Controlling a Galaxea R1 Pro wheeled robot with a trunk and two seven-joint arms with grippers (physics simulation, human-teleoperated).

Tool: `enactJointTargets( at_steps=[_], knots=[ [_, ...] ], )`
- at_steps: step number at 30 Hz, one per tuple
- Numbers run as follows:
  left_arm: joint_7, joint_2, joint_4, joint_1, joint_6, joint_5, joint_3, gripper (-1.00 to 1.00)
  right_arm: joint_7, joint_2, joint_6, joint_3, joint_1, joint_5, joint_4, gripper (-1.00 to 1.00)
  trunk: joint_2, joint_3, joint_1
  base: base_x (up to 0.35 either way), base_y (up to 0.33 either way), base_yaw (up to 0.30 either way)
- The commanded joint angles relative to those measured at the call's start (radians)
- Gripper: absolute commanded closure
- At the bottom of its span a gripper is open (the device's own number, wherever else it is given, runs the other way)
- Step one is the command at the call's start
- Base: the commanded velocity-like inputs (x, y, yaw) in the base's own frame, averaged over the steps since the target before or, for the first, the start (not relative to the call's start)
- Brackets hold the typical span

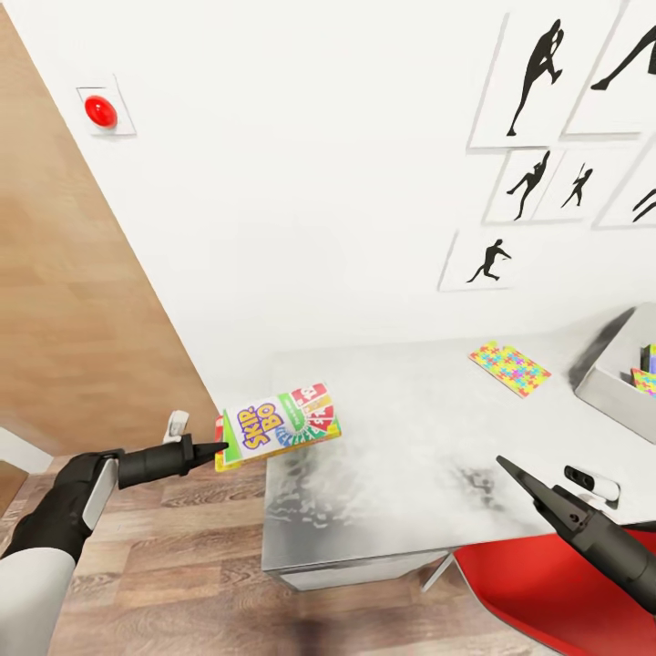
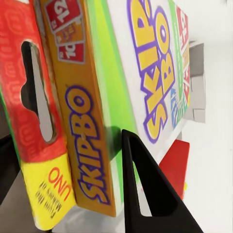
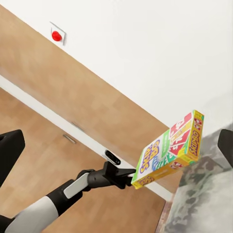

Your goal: Put all the toys in the child's room - the three board games (two on the bed and one on the table), the two jigsaw puzzles on the table, and the tennis ball on the table - inside the toy box on the table in the child's room.

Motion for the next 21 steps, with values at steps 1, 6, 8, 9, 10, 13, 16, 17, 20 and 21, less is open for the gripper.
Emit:
enactJointTargets(
  at_steps=[1, 6, 8, 9, 10, 13, 16, 17, 20, 21],
  knots=[
    [-0.005, 0.000, 0.000, -0.001, 0.006, 0.000, 0.001, 1.00, 0.002, 0.000, 0.009, -0.001, -0.001, -0.002, 0.000, -1.00, -0.002, -0.002, 0.001, 0.000, 0.000, 0.000],
    [-0.031, 0.002, -0.005, -0.001, 0.012, 0.000, -0.001, 1.00, 0.004, 0.000, 0.009, -0.001, -0.001, -0.003, 0.000, -1.00, -0.002, -0.002, 0.001, 0.000, 0.000, 0.000],
    [-0.032, 0.002, -0.005, -0.001, 0.012, 0.000, -0.001, 1.00, 0.006, 0.000, 0.009, -0.001, -0.001, -0.003, 0.000, -1.00, -0.002, -0.002, 0.001, 0.000, 0.000, 0.000],
    [-0.032, 0.002, -0.005, -0.001, 0.012, 0.000, -0.001, 1.00, 0.008, 0.000, 0.009, -0.001, -0.001, -0.003, 0.000, -1.00, -0.002, -0.002, 0.001, 0.000, 0.000, 0.000],
    [-0.033, 0.002, -0.005, -0.001, 0.012, 0.000, -0.001, 1.00, 0.009, 0.000, 0.009, -0.002, -0.001, -0.003, 0.000, -1.00, -0.002, -0.001, 0.001, 0.000, 0.000, -0.016],
    [-0.033, 0.002, -0.005, -0.001, 0.012, 0.000, -0.001, 1.00, 0.011, 0.000, 0.010, -0.001, -0.001, -0.004, 0.000, -1.00, -0.002, 0.001, 0.001, 0.000, 0.000, -0.090],
    [-0.033, 0.002, -0.005, -0.001, 0.012, 0.000, -0.001, 1.00, 0.015, 0.000, 0.011, -0.002, -0.001, -0.004, 0.000, -1.00, -0.002, 0.005, 0.001, -0.002, 0.000, -0.147],
    [-0.033, 0.002, -0.005, -0.001, 0.012, 0.000, -0.001, 1.00, 0.015, 0.000, 0.011, -0.002, -0.001, -0.004, 0.000, -1.00, -0.002, 0.006, 0.001, -0.015, 0.000, -0.158],
    [-0.035, 0.003, -0.005, -0.001, 0.015, 0.000, -0.001, 1.00, 0.018, -0.001, 0.012, -0.002, -0.001, -0.004, 0.000, -1.00, -0.002, 0.010, 0.001, -0.070, 0.000, -0.164],
    [-0.043, 0.003, -0.006, -0.001, 0.017, 0.000, -0.001, 1.00, 0.021, -0.001, 0.013, -0.001, -0.001, -0.005, 0.000, -1.00, -0.002, 0.012, 0.001, -0.110, 0.000, -0.167]
  ],
)
